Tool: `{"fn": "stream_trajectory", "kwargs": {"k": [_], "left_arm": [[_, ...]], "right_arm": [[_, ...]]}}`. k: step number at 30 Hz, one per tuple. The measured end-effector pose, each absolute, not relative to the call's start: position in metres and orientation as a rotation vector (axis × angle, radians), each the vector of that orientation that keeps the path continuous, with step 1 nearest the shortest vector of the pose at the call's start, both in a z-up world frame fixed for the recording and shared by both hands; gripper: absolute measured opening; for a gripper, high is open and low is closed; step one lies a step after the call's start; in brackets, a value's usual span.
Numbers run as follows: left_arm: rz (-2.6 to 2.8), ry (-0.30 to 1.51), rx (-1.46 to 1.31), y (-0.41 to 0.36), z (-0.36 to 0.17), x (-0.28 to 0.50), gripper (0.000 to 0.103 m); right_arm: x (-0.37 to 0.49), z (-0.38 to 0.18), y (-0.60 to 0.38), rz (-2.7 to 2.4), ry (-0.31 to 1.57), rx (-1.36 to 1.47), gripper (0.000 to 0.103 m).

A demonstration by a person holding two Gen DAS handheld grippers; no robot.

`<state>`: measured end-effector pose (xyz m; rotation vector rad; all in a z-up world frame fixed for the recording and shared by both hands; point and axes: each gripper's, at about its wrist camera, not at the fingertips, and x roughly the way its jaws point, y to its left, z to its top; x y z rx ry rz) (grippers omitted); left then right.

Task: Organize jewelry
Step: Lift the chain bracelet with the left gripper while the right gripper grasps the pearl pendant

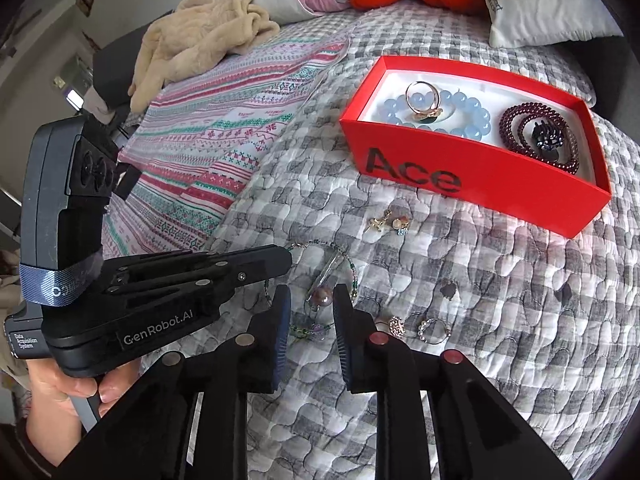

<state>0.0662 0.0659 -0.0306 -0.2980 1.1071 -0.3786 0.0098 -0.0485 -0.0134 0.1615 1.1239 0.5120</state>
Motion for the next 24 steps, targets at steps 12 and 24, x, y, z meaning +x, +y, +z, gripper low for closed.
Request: {"fn": "stream_trajectory", "kwargs": {"k": [12,24], "left_arm": [[-0.361,1.121,-0.308,0.075,-0.038,0.071,0.0],[-0.494,1.016,-0.387,0.073,-0.012,0.064,0.0]], "right_arm": [[0.027,-0.028,-0.031,0.366,1.178,0.087,0.023],[0.023,0.01,-0.065,0.365,1.079,0.23,0.023]]}}
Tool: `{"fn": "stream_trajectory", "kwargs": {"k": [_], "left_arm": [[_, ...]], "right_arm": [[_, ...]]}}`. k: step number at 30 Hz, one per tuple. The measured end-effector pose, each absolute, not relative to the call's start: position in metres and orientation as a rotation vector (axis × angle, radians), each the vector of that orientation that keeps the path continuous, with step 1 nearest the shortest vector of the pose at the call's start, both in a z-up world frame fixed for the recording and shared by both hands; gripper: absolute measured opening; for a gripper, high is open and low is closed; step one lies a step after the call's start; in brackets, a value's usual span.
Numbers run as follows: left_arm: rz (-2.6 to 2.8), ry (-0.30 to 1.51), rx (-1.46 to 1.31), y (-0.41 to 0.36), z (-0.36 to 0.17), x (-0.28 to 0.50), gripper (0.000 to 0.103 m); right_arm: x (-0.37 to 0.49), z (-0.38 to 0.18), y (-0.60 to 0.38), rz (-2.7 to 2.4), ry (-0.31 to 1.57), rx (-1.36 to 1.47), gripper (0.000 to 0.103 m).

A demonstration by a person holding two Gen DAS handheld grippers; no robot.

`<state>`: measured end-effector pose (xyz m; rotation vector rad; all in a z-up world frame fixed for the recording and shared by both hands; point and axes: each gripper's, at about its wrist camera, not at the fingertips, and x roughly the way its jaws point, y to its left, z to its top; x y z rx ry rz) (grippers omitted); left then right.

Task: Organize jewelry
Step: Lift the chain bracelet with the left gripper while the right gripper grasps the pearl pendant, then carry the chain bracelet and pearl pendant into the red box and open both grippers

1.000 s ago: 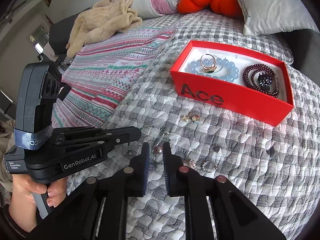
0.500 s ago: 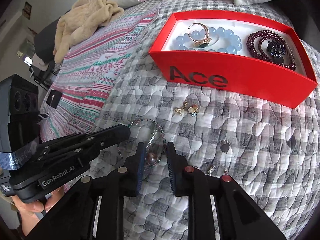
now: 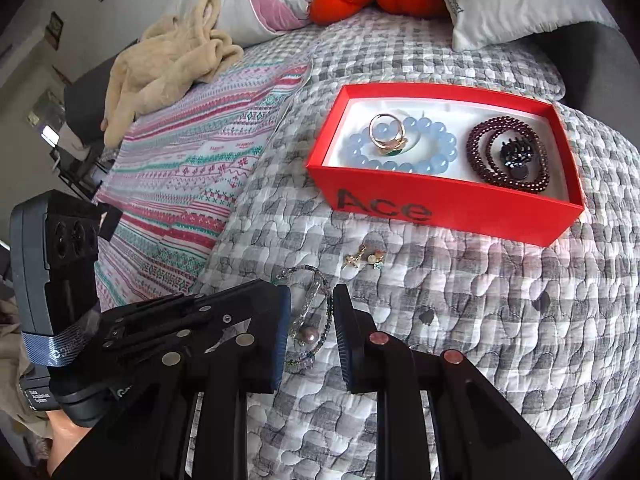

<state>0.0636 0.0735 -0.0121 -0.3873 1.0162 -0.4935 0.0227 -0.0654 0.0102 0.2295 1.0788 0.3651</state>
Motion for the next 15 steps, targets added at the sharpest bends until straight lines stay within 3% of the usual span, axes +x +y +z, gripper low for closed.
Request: {"fn": "stream_trajectory", "kwargs": {"k": [8,15], "left_arm": [[-0.432,0.84,-0.443,0.127,0.038,0.042,0.0],[-0.33,0.929,-0.398,0.141,0.016,0.045,0.0]], "right_arm": [[0.02,-0.002,-0.056,0.37,1.134,0.186,0.029],[0.018,-0.03,-0.02,0.354,1.199,0.068,0.038]]}}
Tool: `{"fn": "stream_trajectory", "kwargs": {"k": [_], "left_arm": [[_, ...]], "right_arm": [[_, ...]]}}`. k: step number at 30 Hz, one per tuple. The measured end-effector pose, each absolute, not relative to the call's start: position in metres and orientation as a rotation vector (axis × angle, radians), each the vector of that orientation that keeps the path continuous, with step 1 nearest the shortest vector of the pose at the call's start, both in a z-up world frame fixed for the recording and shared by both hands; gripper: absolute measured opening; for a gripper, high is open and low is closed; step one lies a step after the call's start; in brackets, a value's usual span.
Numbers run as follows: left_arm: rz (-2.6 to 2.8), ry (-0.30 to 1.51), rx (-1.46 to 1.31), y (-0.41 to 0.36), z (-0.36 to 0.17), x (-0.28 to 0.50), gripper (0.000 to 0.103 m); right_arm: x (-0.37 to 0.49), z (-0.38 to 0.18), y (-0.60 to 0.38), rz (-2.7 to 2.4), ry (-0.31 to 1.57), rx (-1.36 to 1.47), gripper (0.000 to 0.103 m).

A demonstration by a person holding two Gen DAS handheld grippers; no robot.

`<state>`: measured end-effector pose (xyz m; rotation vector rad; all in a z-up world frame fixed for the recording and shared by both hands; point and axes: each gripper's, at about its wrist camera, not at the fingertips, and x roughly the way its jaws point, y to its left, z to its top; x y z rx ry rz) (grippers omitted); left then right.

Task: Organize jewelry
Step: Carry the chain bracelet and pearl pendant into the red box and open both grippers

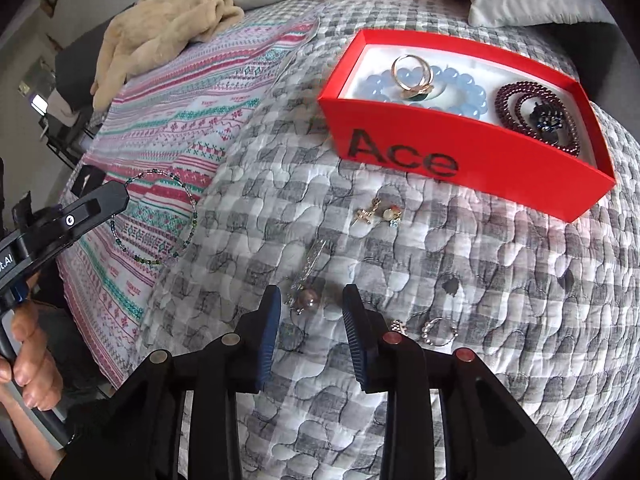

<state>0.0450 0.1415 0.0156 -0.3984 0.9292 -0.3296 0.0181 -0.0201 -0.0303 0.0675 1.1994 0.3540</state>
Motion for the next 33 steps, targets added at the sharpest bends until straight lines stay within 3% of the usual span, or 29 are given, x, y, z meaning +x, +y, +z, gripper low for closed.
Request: {"fn": "stream_trajectory", "kwargs": {"k": [3,5,8,12,13,23,33], "left_arm": [[-0.323,0.948,-0.357,0.135,0.011,0.042,0.0],[-0.321,0.954,-0.338,0.131,0.01,0.041,0.0],[-0.308,0.966,-0.317,0.127,0.007,0.041,0.0],[-0.304,0.971,-0.298,0.121,0.007,0.042,0.0],[-0.304,0.969,-0.295,0.12,0.007,0.042,0.0],[-0.308,0.97,-0.316,0.113,0.011,0.043,0.0],[-0.348,0.906,-0.31,0.087,0.033,0.046,0.0]], "right_arm": [[0.018,-0.032,-0.008,0.337,1.176,0.029,0.052],[0.016,-0.033,0.001,0.306,1.162,-0.02,0.052],[0.015,-0.034,0.007,0.264,1.142,-0.083,0.043],[0.018,-0.033,0.005,0.26,1.134,-0.111,0.014],[0.019,-0.032,0.003,0.266,1.139,-0.102,0.012],[0.025,-0.023,-0.036,0.35,1.169,0.141,0.012],[0.022,0.011,-0.079,0.297,1.085,0.24,0.012]]}}
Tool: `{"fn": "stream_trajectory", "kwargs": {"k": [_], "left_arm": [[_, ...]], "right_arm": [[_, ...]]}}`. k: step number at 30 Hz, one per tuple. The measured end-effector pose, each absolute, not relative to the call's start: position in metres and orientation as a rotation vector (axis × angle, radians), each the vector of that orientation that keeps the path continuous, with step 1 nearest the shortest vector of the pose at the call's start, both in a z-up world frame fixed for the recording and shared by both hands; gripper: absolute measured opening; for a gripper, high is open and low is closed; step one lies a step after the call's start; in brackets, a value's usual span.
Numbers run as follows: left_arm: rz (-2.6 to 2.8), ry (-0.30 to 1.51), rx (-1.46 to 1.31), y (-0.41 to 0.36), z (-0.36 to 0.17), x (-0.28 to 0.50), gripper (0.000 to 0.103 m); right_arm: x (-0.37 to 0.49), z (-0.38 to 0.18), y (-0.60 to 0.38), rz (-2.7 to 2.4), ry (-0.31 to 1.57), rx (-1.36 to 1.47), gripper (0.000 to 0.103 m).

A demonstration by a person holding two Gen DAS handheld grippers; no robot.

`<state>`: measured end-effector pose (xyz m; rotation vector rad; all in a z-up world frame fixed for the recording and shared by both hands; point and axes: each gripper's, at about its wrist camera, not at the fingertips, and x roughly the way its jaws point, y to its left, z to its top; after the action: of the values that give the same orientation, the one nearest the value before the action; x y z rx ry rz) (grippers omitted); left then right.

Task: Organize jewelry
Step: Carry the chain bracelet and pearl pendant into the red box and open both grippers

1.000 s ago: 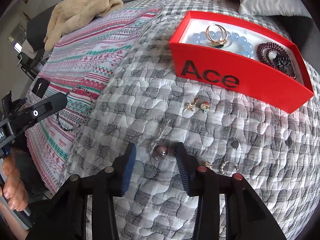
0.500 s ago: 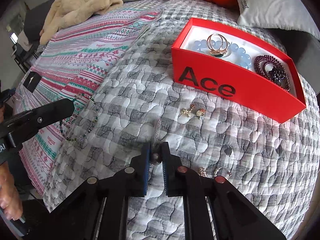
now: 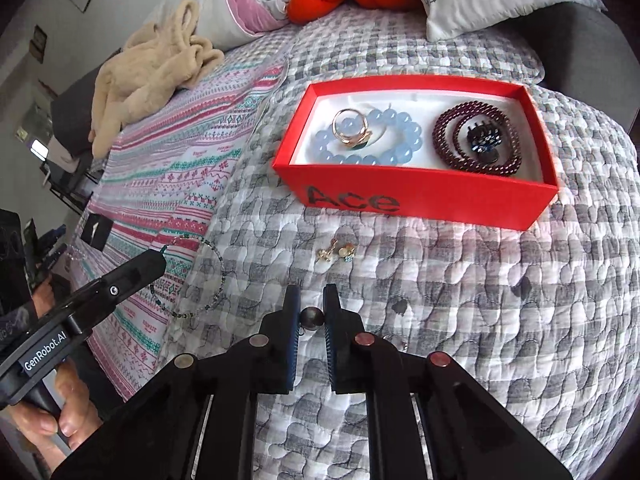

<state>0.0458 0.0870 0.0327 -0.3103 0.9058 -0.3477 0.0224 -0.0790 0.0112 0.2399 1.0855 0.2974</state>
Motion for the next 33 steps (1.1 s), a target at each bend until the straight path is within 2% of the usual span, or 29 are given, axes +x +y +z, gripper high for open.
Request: {"fn": "stream_trajectory", "kwargs": {"k": [22,33], "left_arm": [[-0.53,0.776,-0.423,-0.003,0.067,0.095,0.0],[-0.484,0.795,-0.478,-0.009,0.035,0.135,0.0]], "right_arm": [[0.041,0.067,-0.168,0.215,0.847,0.398,0.012],[0.06,0.058,-0.178,0.184,0.813,0.4,0.012]]}}
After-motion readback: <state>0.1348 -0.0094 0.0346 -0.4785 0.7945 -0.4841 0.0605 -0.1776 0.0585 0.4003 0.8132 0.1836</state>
